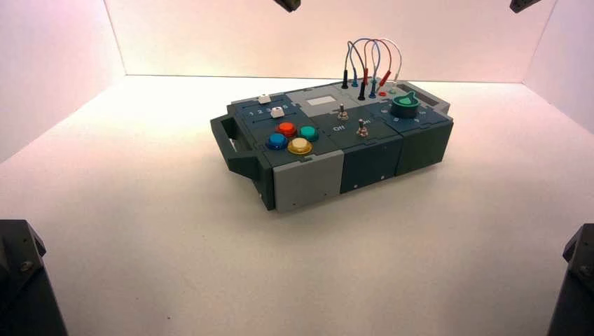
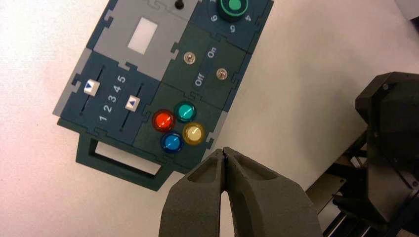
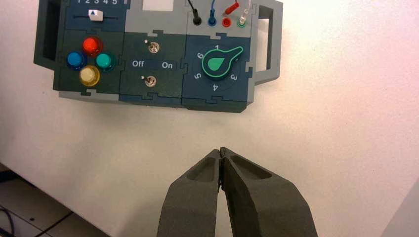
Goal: Rotate the box clockwise.
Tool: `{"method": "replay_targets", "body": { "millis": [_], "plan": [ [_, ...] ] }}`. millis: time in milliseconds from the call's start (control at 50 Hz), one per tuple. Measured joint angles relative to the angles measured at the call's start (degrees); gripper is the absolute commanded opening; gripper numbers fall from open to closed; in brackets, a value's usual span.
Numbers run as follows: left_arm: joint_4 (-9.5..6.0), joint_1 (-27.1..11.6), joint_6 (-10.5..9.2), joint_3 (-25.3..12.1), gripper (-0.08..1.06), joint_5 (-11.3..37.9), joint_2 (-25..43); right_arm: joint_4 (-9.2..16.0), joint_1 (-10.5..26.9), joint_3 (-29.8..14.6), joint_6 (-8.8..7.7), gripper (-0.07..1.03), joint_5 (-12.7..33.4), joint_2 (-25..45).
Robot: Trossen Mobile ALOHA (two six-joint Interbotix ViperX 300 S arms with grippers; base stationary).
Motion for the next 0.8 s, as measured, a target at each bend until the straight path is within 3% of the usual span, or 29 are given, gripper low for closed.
{"method": "replay_targets", "body": {
  "millis": [480,800],
  "plan": [
    [0.0,0.0,0.0,0.7,-0.03,0.0,-1.5,0.0,0.1,0.0,0.0,-0.02,-0.4,0.3],
    [0.09,1.0,-0.09,3.4,-0.03,0.8,-6.3,-0.7,0.0,-2.5,-1.58,-0.02,-2.6,4.5]
  ]
}}
